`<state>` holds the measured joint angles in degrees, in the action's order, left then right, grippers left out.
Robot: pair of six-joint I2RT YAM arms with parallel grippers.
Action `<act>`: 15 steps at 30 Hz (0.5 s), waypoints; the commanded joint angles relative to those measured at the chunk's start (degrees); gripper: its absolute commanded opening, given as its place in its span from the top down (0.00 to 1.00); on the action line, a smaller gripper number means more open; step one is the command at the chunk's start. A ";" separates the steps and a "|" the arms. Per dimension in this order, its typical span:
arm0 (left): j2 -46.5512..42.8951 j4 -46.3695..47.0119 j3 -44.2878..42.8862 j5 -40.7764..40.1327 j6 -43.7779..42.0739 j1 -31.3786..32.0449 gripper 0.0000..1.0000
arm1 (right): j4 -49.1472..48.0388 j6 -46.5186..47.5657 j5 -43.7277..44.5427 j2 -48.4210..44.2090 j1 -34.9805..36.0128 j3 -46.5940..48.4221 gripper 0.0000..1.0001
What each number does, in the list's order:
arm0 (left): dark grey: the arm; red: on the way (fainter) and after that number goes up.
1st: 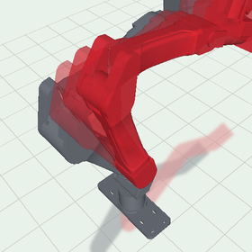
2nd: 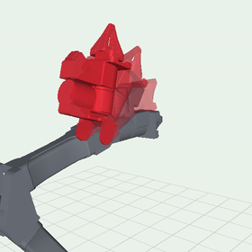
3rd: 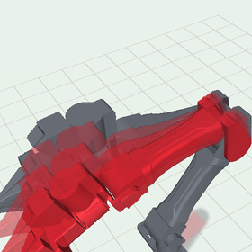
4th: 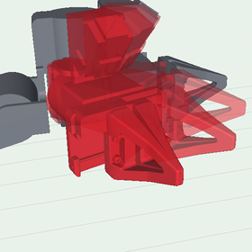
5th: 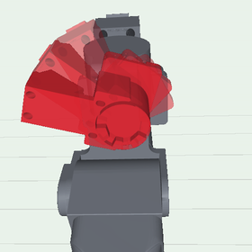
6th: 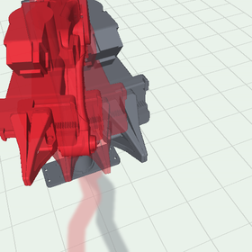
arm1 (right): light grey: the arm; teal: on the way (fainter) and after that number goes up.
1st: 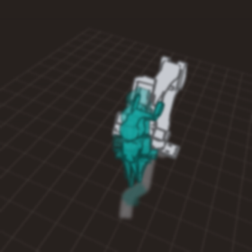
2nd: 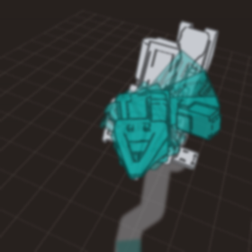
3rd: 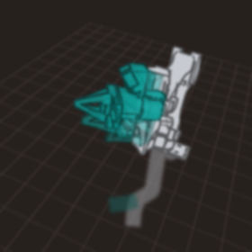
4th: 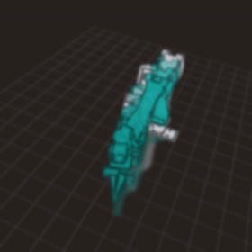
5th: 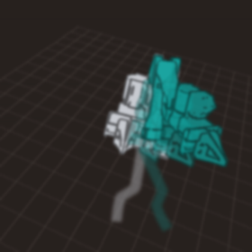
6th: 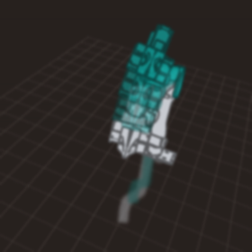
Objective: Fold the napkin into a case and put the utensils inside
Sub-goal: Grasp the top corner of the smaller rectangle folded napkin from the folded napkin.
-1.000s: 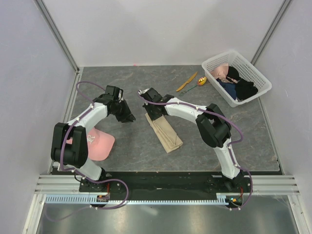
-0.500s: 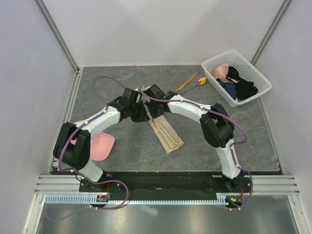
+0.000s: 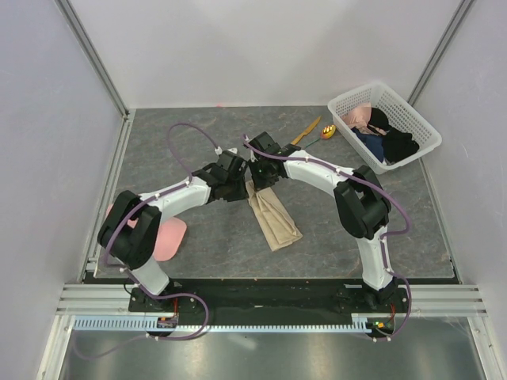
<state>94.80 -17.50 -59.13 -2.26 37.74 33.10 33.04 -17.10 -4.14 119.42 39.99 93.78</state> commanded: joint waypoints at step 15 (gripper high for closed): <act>6.53 9.58 -3.88 -13.65 -7.32 6.36 0.76 | -1.66 -4.43 -3.94 -1.99 -1.14 -0.53 1.00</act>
<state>100.90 -12.01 -61.08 -13.34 33.78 38.76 32.64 -20.45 -6.98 119.42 38.83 93.21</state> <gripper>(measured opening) 0.237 0.009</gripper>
